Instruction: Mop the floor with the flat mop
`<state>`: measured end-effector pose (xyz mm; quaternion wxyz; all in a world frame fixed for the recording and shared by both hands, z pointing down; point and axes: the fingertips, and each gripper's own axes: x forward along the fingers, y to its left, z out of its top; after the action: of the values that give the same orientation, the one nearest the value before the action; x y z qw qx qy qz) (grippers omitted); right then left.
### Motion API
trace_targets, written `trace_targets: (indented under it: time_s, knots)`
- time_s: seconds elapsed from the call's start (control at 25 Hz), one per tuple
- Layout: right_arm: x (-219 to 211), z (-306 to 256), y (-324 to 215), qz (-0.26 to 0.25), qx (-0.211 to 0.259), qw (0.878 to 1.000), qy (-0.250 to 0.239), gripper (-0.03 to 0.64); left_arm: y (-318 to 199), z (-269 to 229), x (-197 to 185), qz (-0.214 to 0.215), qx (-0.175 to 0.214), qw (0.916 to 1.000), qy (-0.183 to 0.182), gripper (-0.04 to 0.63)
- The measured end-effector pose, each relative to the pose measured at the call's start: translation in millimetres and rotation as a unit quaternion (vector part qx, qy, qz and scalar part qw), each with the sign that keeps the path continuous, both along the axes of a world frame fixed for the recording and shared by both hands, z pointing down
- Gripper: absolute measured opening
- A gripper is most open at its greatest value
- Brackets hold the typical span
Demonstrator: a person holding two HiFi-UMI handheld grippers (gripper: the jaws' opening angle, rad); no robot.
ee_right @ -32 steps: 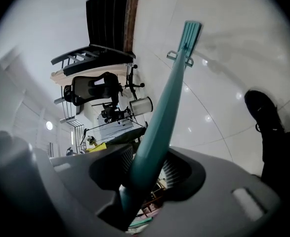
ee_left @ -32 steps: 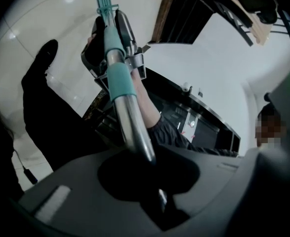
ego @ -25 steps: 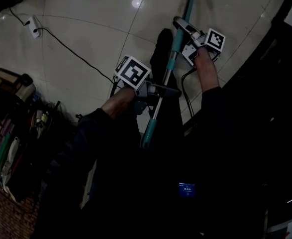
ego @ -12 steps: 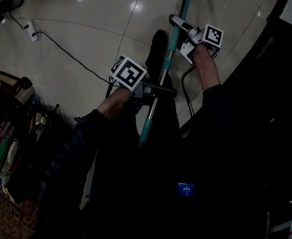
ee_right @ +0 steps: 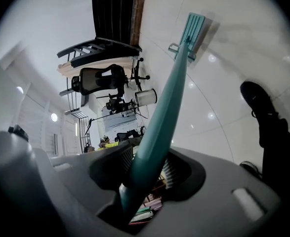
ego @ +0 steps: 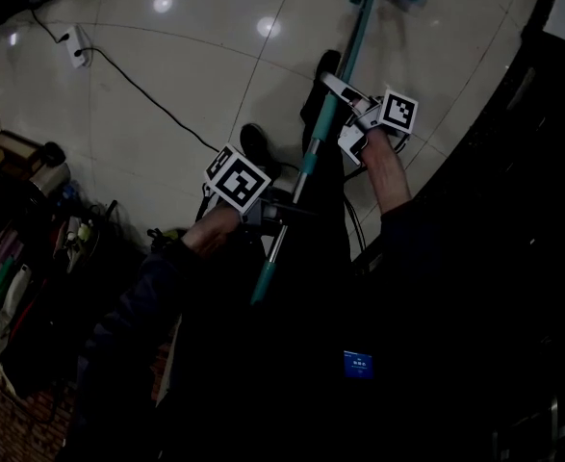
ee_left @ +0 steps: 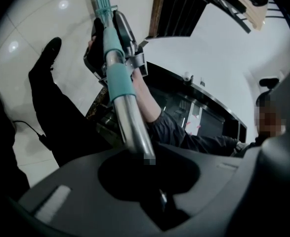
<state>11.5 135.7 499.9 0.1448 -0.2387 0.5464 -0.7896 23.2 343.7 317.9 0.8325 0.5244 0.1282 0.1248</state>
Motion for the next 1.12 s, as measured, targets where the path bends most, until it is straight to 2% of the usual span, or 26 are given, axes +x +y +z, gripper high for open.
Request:
trace_targets:
  time_s: [0.12, 0.36, 0.6, 0.8, 1.12]
  knots:
    - [-5, 2, 7, -0.004, -0.008, 1.0, -0.003, 0.184, 4, -1, -4, 0.001, -0.005, 1.0, -0.002, 0.083]
    - [-55, 11, 94, 0.001, -0.019, 1.0, -0.003, 0.184, 87, 3, -51, -0.005, -0.013, 0.9999, 0.001, 0.086]
    - [-66, 23, 114, -0.008, -0.025, 1.0, -0.003, 0.184, 105, 10, -58, -0.006, -0.022, 0.9997, 0.0, 0.086]
    - [-62, 30, 111, 0.008, -0.039, 0.999, -0.001, 0.184, 98, 16, -59, -0.007, -0.027, 0.9996, -0.004, 0.086]
    - [-28, 38, 55, 0.019, -0.046, 0.999, 0.011, 0.184, 37, 19, -34, -0.009, -0.032, 0.9995, -0.003, 0.089]
